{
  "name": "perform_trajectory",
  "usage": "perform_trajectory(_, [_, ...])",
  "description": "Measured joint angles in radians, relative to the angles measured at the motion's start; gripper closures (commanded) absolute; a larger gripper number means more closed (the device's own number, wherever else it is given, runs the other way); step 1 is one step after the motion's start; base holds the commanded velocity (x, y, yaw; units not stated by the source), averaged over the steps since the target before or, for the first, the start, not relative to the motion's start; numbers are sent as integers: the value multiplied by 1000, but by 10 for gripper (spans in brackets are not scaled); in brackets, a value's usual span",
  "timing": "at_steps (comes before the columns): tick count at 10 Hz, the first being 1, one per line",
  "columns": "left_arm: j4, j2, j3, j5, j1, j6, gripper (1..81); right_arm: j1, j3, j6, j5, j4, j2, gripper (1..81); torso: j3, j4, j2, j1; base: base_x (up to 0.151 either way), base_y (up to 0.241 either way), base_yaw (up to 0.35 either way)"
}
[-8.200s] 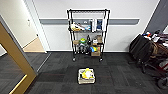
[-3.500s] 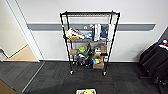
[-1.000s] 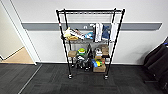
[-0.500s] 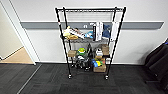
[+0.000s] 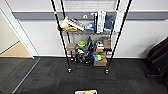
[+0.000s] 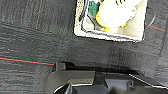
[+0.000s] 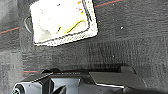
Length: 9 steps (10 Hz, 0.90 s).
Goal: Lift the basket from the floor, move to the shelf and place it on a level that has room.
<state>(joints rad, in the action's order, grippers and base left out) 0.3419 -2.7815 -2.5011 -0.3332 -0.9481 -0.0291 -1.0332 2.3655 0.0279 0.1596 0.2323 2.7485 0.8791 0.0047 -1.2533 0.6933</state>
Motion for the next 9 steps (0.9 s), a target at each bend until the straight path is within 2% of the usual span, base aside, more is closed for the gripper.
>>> perform_trajectory(3, [0,0,2,-26,38,0,10,44,6,-2,7,4,0,10,91,0,-96,62,0,0,0])
perform_trajectory(6, [0,0,21,-36,55,0,10,78,7,-3,26,47,2,10,111,0,-178,115,0,0,0])
perform_trajectory(9, [11,0,30,-56,91,0,10,123,33,-4,77,57,20,10,111,0,-279,179,0,0,0])
